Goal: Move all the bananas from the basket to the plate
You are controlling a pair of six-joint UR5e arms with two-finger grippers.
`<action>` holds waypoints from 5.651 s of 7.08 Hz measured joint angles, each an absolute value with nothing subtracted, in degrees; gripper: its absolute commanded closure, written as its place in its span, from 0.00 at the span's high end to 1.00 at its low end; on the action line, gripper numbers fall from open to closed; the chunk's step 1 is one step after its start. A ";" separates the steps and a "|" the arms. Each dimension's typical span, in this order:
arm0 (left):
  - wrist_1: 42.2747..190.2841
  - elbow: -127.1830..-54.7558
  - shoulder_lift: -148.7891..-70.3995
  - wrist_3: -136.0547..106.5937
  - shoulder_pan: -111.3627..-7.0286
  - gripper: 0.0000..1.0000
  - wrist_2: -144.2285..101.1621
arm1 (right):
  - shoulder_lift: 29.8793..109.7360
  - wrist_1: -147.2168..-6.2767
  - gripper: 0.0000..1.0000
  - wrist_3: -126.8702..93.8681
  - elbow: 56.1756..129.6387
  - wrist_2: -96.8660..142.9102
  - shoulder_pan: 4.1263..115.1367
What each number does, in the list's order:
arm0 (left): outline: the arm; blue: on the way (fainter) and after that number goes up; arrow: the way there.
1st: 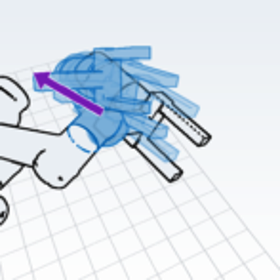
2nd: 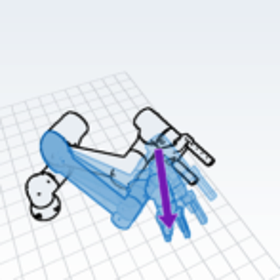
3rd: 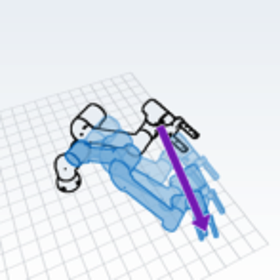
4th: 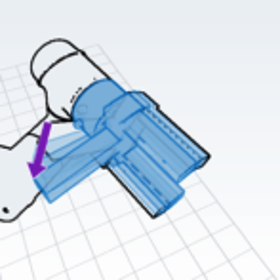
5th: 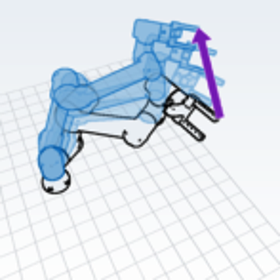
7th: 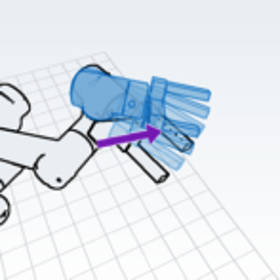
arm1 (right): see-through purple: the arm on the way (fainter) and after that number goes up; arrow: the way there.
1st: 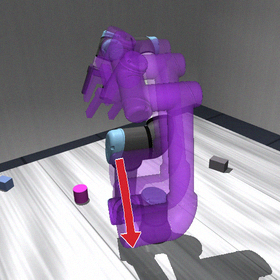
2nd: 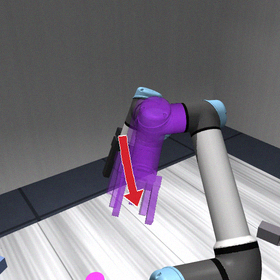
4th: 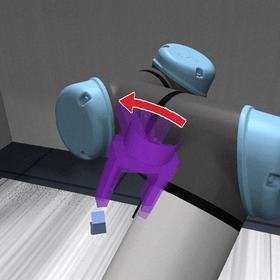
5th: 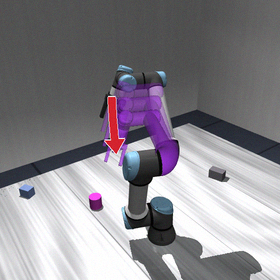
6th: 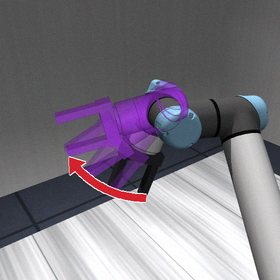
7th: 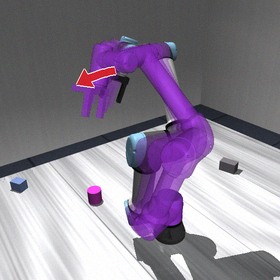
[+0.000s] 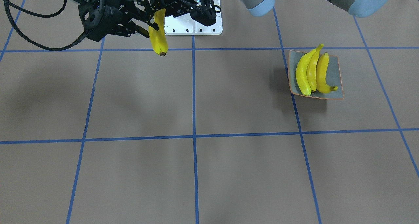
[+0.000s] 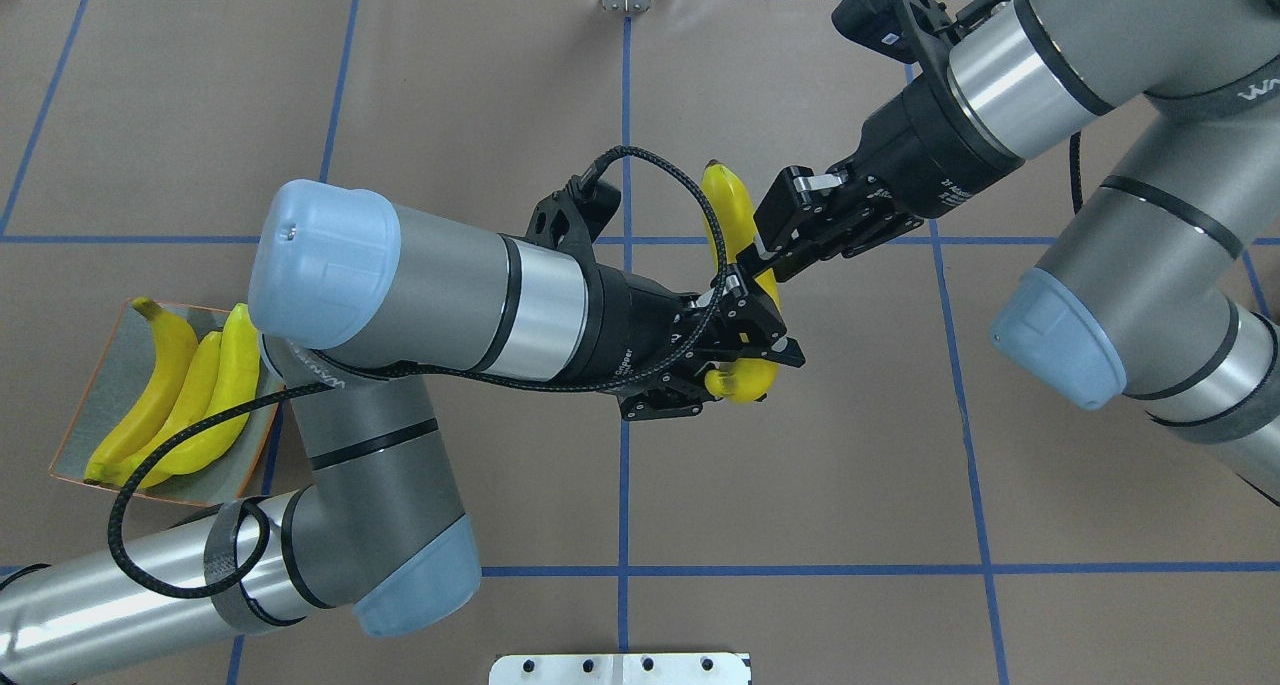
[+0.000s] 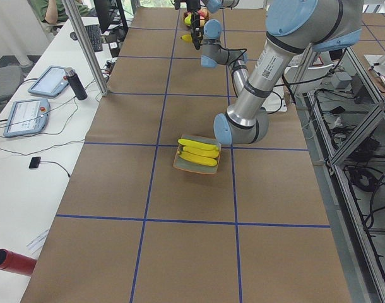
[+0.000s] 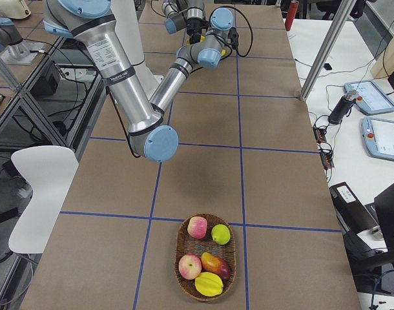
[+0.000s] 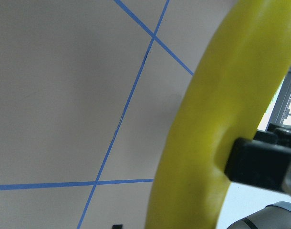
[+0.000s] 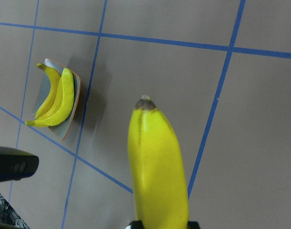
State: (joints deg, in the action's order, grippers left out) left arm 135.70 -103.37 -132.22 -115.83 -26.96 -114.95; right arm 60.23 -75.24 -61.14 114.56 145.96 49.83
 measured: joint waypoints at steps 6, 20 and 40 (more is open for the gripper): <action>135.57 -103.33 -131.96 -115.93 -27.30 0.00 -115.05 | 60.73 -73.88 1.00 -61.88 114.69 146.11 50.57; 131.87 -111.84 -89.26 -84.04 -52.54 0.00 -137.80 | 69.02 -74.45 1.00 -60.91 107.88 144.25 66.61; 132.06 -104.76 -86.21 -76.91 -43.35 0.00 -135.97 | 69.17 -74.02 1.00 -60.03 105.60 142.74 65.66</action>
